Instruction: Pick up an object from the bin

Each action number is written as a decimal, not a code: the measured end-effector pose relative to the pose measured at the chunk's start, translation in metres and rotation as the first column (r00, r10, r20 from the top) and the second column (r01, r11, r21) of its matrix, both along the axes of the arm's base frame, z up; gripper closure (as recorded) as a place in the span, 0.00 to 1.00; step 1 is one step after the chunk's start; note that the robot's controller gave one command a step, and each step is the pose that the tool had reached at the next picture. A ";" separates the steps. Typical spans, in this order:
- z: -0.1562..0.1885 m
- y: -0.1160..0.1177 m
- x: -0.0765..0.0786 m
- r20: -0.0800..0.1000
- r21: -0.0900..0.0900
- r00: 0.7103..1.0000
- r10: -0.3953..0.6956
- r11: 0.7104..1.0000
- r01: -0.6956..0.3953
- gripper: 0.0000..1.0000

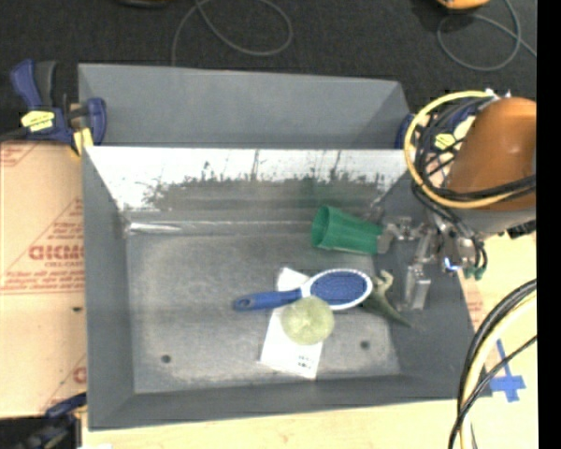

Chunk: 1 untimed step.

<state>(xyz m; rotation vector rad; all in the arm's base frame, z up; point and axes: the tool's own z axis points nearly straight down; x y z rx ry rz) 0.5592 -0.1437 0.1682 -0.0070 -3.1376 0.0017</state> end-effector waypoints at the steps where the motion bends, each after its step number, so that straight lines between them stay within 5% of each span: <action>1: 0.005 0.000 0.002 0.008 -0.002 1.000 0.004 1.000 -0.004 0.00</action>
Offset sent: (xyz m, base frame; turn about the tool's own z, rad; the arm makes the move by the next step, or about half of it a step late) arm 0.0033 0.0428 -0.0982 -0.0351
